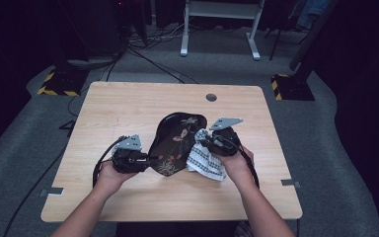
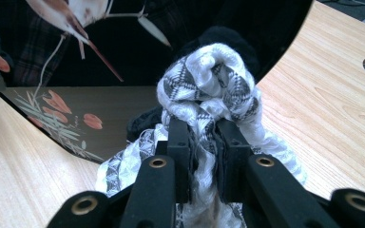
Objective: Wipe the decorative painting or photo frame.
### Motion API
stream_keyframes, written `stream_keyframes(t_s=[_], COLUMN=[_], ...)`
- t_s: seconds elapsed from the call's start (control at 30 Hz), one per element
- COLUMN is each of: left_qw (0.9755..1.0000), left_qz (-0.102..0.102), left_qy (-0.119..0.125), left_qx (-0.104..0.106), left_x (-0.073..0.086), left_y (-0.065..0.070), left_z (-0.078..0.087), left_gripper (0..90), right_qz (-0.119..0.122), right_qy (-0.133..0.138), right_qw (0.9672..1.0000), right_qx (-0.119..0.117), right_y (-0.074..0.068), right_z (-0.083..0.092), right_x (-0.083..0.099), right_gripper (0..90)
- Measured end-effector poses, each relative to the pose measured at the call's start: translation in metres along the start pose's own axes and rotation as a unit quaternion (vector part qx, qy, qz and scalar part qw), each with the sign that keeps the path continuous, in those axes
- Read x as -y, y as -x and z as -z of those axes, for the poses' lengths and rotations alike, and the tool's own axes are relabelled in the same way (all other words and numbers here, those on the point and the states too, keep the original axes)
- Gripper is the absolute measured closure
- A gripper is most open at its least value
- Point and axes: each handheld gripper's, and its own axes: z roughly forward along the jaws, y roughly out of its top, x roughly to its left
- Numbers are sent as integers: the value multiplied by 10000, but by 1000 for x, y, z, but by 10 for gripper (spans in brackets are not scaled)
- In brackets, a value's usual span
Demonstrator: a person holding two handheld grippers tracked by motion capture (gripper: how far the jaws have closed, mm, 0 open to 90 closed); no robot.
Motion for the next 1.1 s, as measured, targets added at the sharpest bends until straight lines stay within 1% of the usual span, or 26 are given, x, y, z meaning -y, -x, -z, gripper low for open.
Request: stream_keyframes(t_s=[0.17,0.27,0.3,0.47,0.53,0.63,0.73,0.87,0.93,1.0,1.03,1.07,1.1], left_qw=[10000,10000,10000,10000,10000,10000,10000,10000,10000,10000,10000,10000,10000], left_qz=[5,9,10,3,12,34,31,6,19,10,15,15,15], left_qy=[-2,1,2,-2,0,15,12,12,11,12,12,12,12], left_qx=[24,30,30,15,22,33,19,-3,4,-3,0,0,0], left_x=[0,0,0,0,0,0,1,0,1,0,0,0,0], left_y=[-1,-1,0,0,0,-1,-1,0,0,0,0,0,0], left_z=[0,0,0,0,0,0,0,0,0,0,0,0,0], left_gripper=[771,771,771,768,769,769,769,765,766,765,765,765,765], right_qz=[2,-17,-11,-7,-48,-44,-14,109,146,179,168,168,176], right_qy=[240,255,228,-78,-142,-247,-276,-108,-38,-14,-45,-45,-135], right_qw=[9997,9996,9997,10000,9999,9997,9996,9998,9998,9998,9997,9997,9996], right_qx=[103,93,71,-26,-54,-76,-90,-89,-96,-119,-167,-167,-200], right_y=[4,3,3,-2,-3,-4,-5,-10,-13,-16,-18,-18,-19], right_z=[13,12,10,-10,-13,-19,-18,-10,-8,-10,-14,-14,-19], right_x=[-12,-10,-7,12,17,22,18,2,-1,0,4,4,9], right_gripper=[793,793,793,794,793,793,792,792,792,792,792,792,792])
